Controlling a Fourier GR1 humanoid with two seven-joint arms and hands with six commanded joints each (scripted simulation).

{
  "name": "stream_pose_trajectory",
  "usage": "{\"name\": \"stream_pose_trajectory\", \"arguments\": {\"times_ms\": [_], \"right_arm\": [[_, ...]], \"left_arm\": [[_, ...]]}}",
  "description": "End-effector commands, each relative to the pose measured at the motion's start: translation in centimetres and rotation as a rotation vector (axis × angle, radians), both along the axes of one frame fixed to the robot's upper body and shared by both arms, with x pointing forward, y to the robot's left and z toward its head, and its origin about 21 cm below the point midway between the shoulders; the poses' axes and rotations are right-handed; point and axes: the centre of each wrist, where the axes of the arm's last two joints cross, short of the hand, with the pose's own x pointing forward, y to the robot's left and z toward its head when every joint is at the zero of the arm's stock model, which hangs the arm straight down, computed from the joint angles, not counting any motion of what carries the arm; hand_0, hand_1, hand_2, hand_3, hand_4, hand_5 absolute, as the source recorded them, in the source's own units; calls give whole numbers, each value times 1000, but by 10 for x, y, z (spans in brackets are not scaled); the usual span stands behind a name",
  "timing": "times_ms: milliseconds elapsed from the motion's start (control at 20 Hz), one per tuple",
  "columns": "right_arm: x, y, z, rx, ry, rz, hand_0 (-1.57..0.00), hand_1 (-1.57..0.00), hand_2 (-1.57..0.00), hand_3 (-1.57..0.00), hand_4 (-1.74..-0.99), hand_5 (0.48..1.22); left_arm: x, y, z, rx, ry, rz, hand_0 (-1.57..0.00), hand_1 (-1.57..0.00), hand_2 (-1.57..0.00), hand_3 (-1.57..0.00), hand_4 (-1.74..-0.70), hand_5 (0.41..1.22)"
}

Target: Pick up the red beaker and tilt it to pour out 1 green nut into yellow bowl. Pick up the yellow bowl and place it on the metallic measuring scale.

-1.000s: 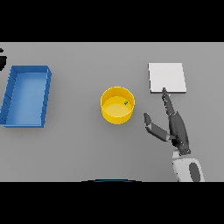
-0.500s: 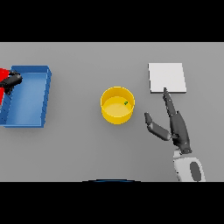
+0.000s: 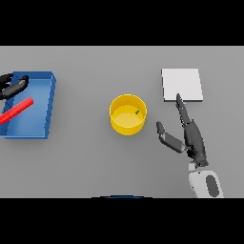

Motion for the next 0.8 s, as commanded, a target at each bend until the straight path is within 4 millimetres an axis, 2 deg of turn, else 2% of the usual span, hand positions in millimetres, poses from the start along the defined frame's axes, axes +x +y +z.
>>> {"name": "stream_pose_trajectory", "arguments": {"times_ms": [0, 250, 400, 550, 750], "right_arm": [[-1, 0, 0, -3, 3, -2, 1, 1, 1, 1, -1164, 688], [-2, 0, 4, -76, 18, -10, 1, 1, 1, 1, -1163, 677], [0, 3, 9, -162, -14, 104, 1, 1, 1, 1, -1137, 717], [22, 3, 29, -407, -20, 224, 1, 1, 1, 1, -1190, 716], [43, 21, 49, -771, -93, 419, 1, 1, 1, 1, -1222, 701]], "left_arm": [[2, 1, -1, -2, -12, 12, -167, -147, -140, -118, -724, 647], [6, -2, 0, 8, -98, 15, -54, -48, -45, -38, -711, 663], [4, 1, 0, 3, -137, 10, -27, -24, -23, -19, -713, 685], [4, -2, 3, -17, -148, 0, -13, -12, -11, -9, -719, 676], [6, -4, -1, -42, -142, -4, -5, -4, -4, -3, -719, 665]]}}
